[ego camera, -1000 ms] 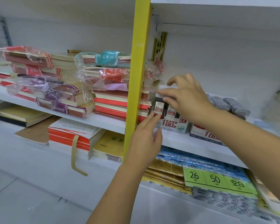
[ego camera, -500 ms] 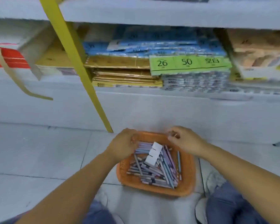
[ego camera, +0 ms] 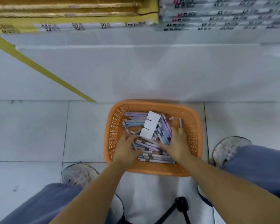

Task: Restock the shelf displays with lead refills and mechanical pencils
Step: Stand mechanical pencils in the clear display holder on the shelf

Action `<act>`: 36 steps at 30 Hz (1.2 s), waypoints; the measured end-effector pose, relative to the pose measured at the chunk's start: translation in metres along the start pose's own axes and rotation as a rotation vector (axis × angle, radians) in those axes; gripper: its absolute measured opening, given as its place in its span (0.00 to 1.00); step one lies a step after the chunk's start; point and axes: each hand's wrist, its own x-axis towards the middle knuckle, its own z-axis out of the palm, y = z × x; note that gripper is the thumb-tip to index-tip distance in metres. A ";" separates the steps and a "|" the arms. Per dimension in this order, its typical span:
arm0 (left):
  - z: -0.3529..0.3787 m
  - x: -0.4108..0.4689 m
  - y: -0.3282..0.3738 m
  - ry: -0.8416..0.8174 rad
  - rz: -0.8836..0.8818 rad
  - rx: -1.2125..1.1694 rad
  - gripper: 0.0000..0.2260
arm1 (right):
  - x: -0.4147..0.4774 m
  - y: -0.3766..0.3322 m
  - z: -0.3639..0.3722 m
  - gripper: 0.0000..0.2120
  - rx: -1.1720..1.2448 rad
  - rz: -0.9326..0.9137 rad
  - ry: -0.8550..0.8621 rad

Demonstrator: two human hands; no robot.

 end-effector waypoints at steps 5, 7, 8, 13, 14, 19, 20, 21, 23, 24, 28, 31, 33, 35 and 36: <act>0.014 0.005 0.010 0.114 0.038 -0.045 0.23 | 0.006 0.003 0.005 0.14 0.031 -0.037 -0.048; 0.016 0.013 0.020 0.184 0.011 -0.086 0.25 | 0.007 0.007 0.004 0.12 0.082 -0.025 -0.109; 0.016 0.019 0.025 0.208 -0.019 -0.110 0.25 | 0.008 0.009 0.004 0.10 0.124 -0.023 -0.127; 0.007 0.041 0.044 0.205 -0.144 -0.231 0.10 | 0.009 0.013 -0.002 0.05 0.249 -0.018 -0.223; 0.006 0.043 0.044 0.194 -0.146 -0.247 0.07 | 0.009 0.014 -0.004 0.04 0.288 -0.016 -0.231; -0.003 0.043 0.030 0.367 -0.214 -0.438 0.10 | 0.008 0.011 -0.014 0.02 0.371 -0.004 -0.259; -0.005 0.039 0.026 0.434 -0.222 -0.458 0.11 | 0.007 0.010 -0.017 0.05 0.390 -0.011 -0.256; -0.006 0.035 0.024 0.492 -0.216 -0.452 0.12 | 0.006 0.009 -0.020 0.07 0.414 -0.017 -0.252; -0.004 0.027 0.025 0.529 -0.145 -0.342 0.14 | 0.002 0.005 -0.028 0.09 0.485 -0.042 -0.258; -0.002 0.023 0.029 0.474 -0.085 -0.293 0.14 | -0.001 0.002 -0.032 0.09 0.529 -0.058 -0.283; -0.005 0.010 0.068 -0.189 0.014 -0.601 0.20 | -0.011 -0.017 -0.056 0.10 0.657 -0.149 -0.416; -0.018 0.001 0.086 -0.436 0.045 -0.923 0.18 | -0.023 -0.035 -0.080 0.08 0.632 -0.244 -0.455; -0.025 -0.008 0.096 -0.482 0.095 -0.997 0.18 | -0.034 -0.048 -0.094 0.08 0.567 -0.300 -0.477; -0.034 -0.023 0.107 -0.499 0.156 -1.020 0.15 | -0.046 -0.059 -0.105 0.05 0.543 -0.329 -0.496; -0.038 -0.031 0.113 -0.498 0.177 -1.025 0.16 | -0.053 -0.062 -0.111 0.04 0.537 -0.338 -0.493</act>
